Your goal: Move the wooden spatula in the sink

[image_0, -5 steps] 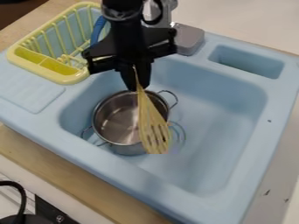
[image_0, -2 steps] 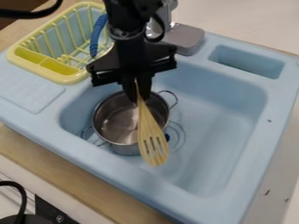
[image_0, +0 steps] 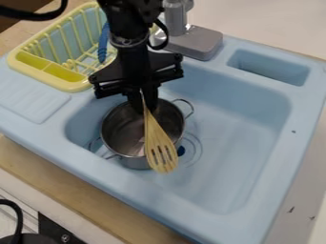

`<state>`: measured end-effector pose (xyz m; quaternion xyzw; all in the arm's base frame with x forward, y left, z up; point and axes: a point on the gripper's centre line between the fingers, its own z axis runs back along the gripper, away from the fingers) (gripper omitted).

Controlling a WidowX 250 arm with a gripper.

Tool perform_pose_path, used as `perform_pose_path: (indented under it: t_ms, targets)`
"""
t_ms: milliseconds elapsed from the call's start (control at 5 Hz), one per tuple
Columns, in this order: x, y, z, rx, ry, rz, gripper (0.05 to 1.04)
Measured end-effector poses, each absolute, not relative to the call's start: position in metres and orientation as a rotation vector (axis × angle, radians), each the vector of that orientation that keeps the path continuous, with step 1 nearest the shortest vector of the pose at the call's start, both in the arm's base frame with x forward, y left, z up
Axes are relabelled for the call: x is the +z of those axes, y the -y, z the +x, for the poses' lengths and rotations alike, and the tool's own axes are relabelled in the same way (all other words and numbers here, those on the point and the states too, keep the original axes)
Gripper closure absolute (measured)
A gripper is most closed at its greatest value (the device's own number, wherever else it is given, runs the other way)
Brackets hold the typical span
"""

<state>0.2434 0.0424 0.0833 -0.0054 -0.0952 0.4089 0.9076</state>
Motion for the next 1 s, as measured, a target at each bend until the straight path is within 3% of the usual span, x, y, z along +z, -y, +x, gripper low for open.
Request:
perform_pose_path:
  t_ms: [200, 600, 800, 1000]
  targets:
    - [0.083, -0.042, 0.239, 0.844, 0.16, -0.031, 0.812]
    - [0.1, -0.041, 0.234, 0.831, 0.195, -0.054, 0.251]
    - [0.113, -0.04, 0.235, 0.831, 0.211, -0.061, 0.08]
    - [0.123, -0.037, 0.235, 0.804, 0.217, -0.067, 0.085]
